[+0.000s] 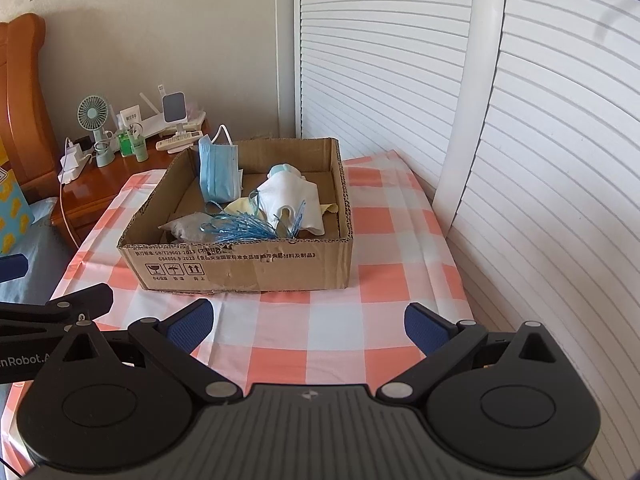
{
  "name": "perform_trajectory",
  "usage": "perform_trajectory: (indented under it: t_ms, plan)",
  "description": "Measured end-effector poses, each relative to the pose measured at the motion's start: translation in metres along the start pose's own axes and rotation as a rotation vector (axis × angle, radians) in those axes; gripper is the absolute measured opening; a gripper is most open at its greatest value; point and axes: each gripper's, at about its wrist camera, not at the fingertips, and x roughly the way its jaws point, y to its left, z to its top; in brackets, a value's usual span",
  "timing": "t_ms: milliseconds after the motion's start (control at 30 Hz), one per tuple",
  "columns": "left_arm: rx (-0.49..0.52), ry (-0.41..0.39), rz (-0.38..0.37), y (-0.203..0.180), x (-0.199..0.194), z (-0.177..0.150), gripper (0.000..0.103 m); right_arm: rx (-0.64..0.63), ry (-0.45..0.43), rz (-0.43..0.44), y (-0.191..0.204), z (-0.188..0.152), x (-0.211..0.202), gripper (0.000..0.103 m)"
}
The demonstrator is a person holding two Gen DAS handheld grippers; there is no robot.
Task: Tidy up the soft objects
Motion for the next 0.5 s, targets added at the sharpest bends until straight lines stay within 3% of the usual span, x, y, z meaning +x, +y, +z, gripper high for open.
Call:
perform_trajectory:
  t_ms: [500]
  plan:
    - [0.0, 0.001, 0.0, -0.0002, 0.0002, 0.0002, 0.102, 0.001, -0.009, -0.007, -0.0005, 0.0005, -0.0022, 0.103]
